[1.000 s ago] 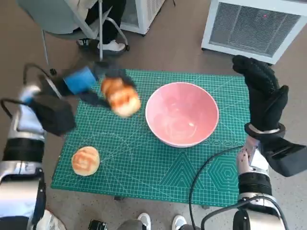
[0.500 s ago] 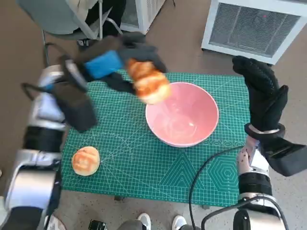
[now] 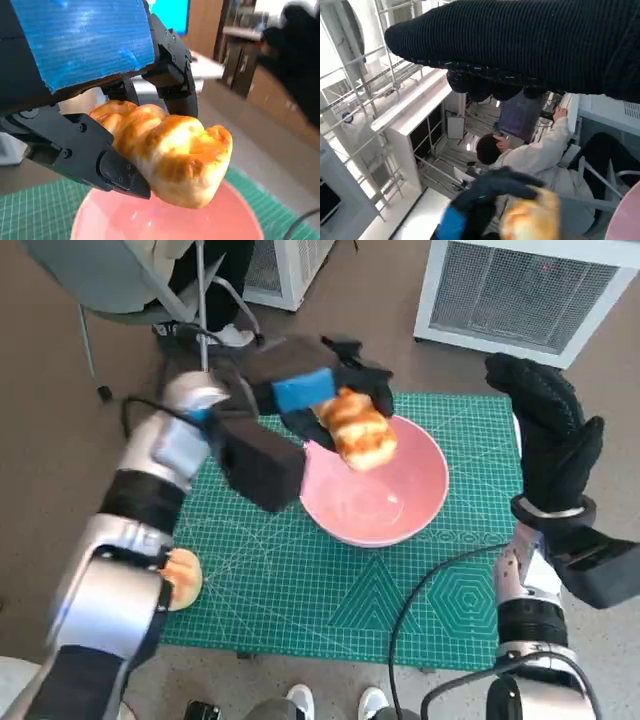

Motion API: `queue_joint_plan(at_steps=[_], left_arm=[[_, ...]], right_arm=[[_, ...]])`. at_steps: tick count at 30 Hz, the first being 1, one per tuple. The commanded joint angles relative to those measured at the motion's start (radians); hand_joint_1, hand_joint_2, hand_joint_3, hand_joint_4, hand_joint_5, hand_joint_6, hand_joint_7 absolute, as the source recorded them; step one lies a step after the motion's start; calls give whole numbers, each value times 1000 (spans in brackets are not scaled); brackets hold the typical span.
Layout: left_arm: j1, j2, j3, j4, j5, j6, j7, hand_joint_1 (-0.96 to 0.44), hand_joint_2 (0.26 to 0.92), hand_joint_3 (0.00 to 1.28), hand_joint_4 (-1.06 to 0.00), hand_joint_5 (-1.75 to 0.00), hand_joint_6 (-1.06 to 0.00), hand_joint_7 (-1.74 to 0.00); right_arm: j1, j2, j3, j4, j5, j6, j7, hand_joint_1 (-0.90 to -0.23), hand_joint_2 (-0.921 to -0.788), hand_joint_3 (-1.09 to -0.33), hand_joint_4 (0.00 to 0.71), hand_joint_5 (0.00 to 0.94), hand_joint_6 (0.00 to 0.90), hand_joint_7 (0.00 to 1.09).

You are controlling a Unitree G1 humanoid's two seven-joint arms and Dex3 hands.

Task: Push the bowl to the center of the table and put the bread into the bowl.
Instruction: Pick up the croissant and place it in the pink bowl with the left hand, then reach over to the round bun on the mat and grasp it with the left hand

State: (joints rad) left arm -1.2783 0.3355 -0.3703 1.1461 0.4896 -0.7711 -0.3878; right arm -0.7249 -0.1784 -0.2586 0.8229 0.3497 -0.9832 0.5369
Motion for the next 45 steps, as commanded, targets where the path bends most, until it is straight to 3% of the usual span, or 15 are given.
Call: queue_joint_plan(at_steps=[1,5,6,7,9,12,14,20,31,41,45], left_arm=[[-33,-16,-20,42,27,27,20,-1,921,72,-632,-1224,-672,-1118],[-29,-32,-25,61,24,90,-27,-1,921,123,-577,-1265,-609,-1196],[-28,-35,-27,64,23,107,-43,-37,896,119,-483,-1013,-509,-1012],[-26,-37,-28,65,19,128,-70,-52,892,109,-469,-887,-488,-918],[-26,-37,-25,61,9,157,-115,-93,876,59,-350,-418,-346,-618],[-26,-34,-13,46,-13,197,-188,-124,841,22,-180,-136,-195,-427],[-23,-30,-3,32,-29,216,-226,-141,822,12,-113,-70,-143,-372],[15,9,34,-36,-79,201,-269,-206,798,2,-17,-7,-68,-309],[151,151,123,-330,-170,181,-287,-277,792,1,1,1,-16,-261],[396,341,269,-771,-314,258,-350,-200,775,0,1,1,-121,-138],[517,410,337,-927,-349,303,-356,-180,767,0,-52,-23,-183,-155]], right_arm=[[37,0,-3,-12,7,22,-1,-601,-921,-770,348,0,318,74],[46,1,-6,-29,10,29,-5,-602,-921,-774,345,1,316,73],[48,1,-7,-33,10,30,-6,-603,-921,-774,345,1,316,73],[51,2,-8,-38,10,32,-8,-603,-921,-774,345,1,316,73],[54,2,-9,-45,9,36,-12,-604,-921,-773,346,3,318,74],[58,4,-10,-54,5,39,-20,-605,-921,-770,353,6,322,76],[59,6,-10,-59,3,41,-25,-605,-921,-770,355,6,324,77],[61,11,-6,-65,-3,44,-35,-604,-921,-769,357,6,325,78],[50,14,-1,-47,-5,42,-32,-605,-921,-764,359,5,326,79],[50,15,5,-48,-3,38,-27,-602,-921,-763,361,4,327,78],[54,19,8,-55,4,42,-21,-602,-921,-762,361,4,328,78]])
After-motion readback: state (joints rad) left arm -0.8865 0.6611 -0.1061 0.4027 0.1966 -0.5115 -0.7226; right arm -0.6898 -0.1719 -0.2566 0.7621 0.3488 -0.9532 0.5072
